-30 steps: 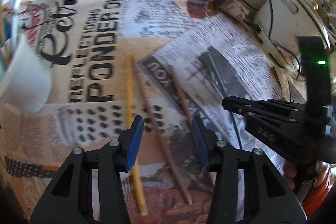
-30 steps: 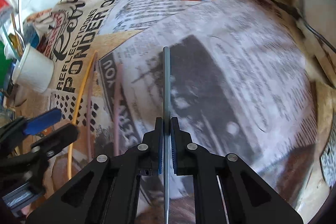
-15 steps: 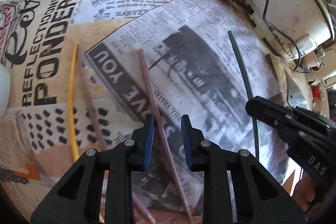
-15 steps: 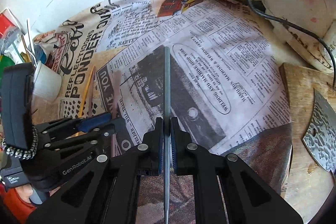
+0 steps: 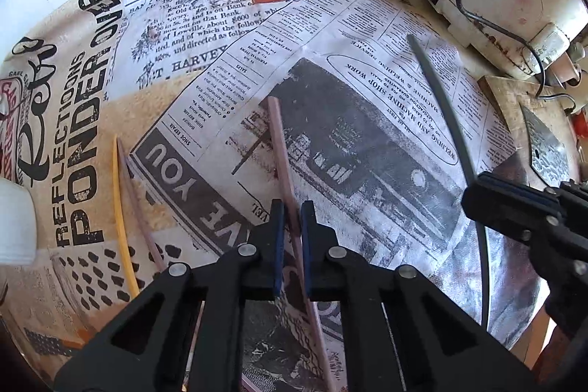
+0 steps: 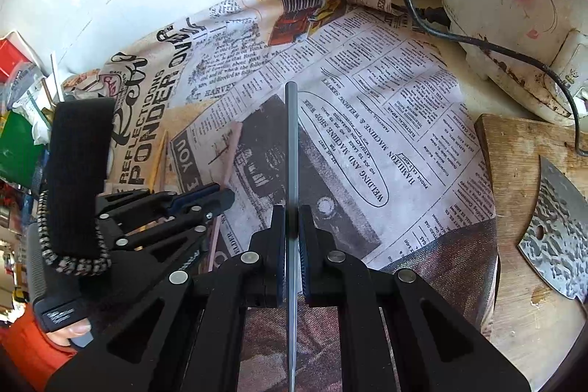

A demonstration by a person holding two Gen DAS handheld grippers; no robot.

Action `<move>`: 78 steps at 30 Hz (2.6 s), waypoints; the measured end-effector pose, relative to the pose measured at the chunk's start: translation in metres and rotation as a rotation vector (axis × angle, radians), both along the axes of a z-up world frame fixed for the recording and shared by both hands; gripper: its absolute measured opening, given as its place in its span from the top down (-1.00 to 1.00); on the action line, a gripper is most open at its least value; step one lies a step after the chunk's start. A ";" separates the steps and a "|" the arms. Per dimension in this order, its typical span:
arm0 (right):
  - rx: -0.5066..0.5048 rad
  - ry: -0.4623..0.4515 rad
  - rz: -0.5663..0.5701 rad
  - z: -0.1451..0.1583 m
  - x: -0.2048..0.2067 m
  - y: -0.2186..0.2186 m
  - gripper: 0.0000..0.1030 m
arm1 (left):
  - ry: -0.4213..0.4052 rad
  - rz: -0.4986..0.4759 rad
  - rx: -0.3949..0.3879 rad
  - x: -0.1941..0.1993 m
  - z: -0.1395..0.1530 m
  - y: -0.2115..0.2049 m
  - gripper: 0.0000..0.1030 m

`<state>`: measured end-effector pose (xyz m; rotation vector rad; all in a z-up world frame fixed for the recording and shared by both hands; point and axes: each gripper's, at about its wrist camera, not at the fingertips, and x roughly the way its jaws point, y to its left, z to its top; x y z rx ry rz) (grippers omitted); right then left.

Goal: Organize utensils
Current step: 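Grasp a grey stick with the right tool while the left tool grasps a pink stick, then lift the grey and pink sticks and carry them over the white cup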

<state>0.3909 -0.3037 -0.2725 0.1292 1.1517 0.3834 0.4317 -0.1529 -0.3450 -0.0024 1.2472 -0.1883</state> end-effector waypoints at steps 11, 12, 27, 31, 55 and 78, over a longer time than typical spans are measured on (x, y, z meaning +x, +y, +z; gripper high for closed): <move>0.024 -0.080 -0.002 0.031 -0.006 0.003 0.88 | -0.040 0.050 -0.112 -0.013 0.035 0.023 0.92; 0.026 -0.087 0.001 0.034 -0.006 0.005 0.88 | -0.058 0.053 -0.121 -0.016 0.043 0.025 0.92; 0.054 -0.233 0.086 0.088 -0.014 0.051 0.88 | -0.293 0.151 -0.172 -0.066 0.136 0.076 0.92; 0.065 -0.271 0.118 0.103 -0.017 0.069 0.88 | -0.361 0.202 -0.169 -0.078 0.158 0.098 0.92; 0.116 -0.446 0.283 0.163 -0.023 0.211 0.88 | -0.615 0.461 -0.159 -0.116 0.223 0.260 0.92; 0.085 -0.449 0.217 0.138 0.024 0.306 0.88 | -0.713 0.568 -0.102 -0.044 0.187 0.347 0.92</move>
